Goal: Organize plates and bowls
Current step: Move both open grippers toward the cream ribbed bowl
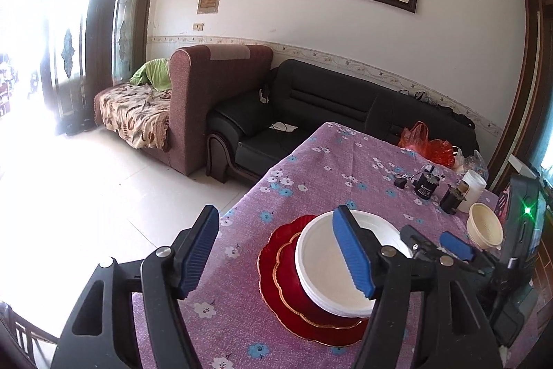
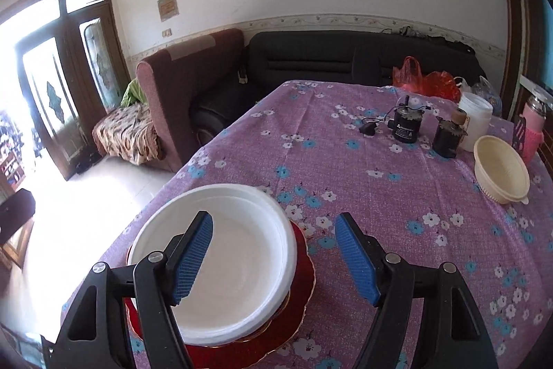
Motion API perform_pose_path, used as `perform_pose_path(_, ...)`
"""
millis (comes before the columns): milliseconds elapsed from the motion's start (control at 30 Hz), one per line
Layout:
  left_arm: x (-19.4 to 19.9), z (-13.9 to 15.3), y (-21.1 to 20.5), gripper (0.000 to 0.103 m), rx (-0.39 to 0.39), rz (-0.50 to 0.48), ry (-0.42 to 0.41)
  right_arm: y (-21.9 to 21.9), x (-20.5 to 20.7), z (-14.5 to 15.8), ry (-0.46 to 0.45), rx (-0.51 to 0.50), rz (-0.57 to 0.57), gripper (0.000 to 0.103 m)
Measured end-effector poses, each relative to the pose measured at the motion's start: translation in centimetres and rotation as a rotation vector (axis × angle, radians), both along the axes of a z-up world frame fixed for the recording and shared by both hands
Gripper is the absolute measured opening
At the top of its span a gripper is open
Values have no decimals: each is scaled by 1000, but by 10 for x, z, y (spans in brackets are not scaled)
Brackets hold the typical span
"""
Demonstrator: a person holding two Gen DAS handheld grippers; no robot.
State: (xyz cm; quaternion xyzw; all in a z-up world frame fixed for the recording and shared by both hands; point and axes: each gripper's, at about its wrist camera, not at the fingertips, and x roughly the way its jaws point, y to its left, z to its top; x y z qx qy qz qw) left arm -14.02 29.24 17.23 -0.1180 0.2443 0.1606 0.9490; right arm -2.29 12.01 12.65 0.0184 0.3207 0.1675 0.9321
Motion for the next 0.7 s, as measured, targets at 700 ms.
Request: perform_pose_path(700,-9,11,-50,83,187,-10,5,-42,4,-12,123,104,-40,78)
